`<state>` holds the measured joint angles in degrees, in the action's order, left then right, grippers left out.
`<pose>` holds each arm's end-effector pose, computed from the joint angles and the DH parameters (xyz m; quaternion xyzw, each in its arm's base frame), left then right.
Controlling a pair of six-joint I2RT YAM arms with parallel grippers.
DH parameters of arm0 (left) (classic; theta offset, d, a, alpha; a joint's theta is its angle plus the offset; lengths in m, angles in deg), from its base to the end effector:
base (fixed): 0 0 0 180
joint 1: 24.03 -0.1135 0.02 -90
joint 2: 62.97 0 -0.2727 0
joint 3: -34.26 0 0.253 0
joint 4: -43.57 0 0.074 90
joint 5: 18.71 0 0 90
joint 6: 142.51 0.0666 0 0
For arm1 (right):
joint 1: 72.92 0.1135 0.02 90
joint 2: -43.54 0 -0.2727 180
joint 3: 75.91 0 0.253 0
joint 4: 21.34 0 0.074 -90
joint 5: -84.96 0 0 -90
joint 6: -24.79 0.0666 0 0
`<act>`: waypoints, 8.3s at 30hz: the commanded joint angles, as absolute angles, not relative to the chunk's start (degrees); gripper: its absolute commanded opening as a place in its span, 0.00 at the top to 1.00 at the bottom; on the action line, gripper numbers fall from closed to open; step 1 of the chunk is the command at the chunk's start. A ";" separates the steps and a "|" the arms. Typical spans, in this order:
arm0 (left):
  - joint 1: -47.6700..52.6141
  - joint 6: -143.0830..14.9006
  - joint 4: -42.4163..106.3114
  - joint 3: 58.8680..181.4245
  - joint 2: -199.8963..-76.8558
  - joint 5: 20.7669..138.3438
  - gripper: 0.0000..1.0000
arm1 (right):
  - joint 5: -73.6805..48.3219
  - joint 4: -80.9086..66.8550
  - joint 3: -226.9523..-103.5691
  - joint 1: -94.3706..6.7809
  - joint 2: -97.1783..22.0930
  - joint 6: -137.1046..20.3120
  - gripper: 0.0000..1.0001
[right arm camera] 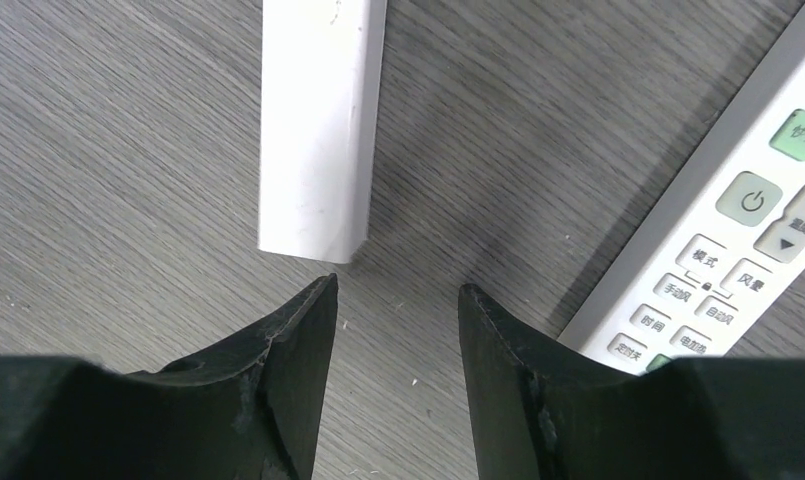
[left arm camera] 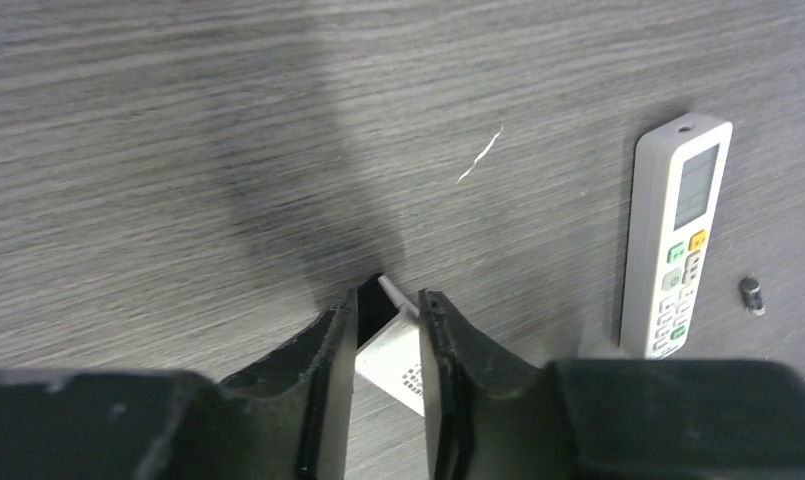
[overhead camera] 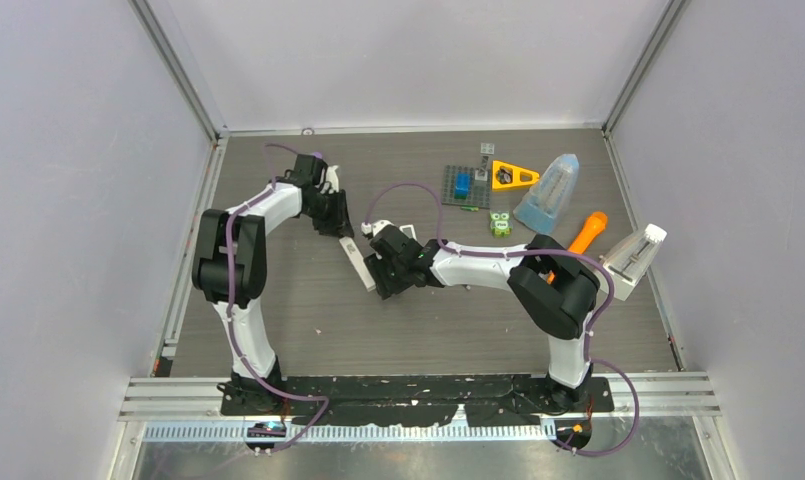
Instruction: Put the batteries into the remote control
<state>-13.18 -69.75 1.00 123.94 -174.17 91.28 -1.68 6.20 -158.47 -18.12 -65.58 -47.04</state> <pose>0.4020 -0.1002 0.1521 -0.0146 0.9604 -0.2177 0.1731 0.2441 0.3393 0.1442 -0.2902 0.9056 0.1607 0.2643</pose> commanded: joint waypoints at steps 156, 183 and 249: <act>-9.63 -86.05 -12.12 118.26 -159.35 77.57 0.30 | 0.70 8.42 -157.02 -26.56 -61.26 -44.35 0.82; -1.76 -104.27 10.67 99.55 -138.03 86.10 0.28 | 22.12 8.41 -159.11 -8.06 -49.15 -52.36 0.84; -1.60 -129.61 62.47 86.73 -117.37 95.16 1.00 | -6.43 -36.99 -133.57 -24.88 -21.57 6.97 0.25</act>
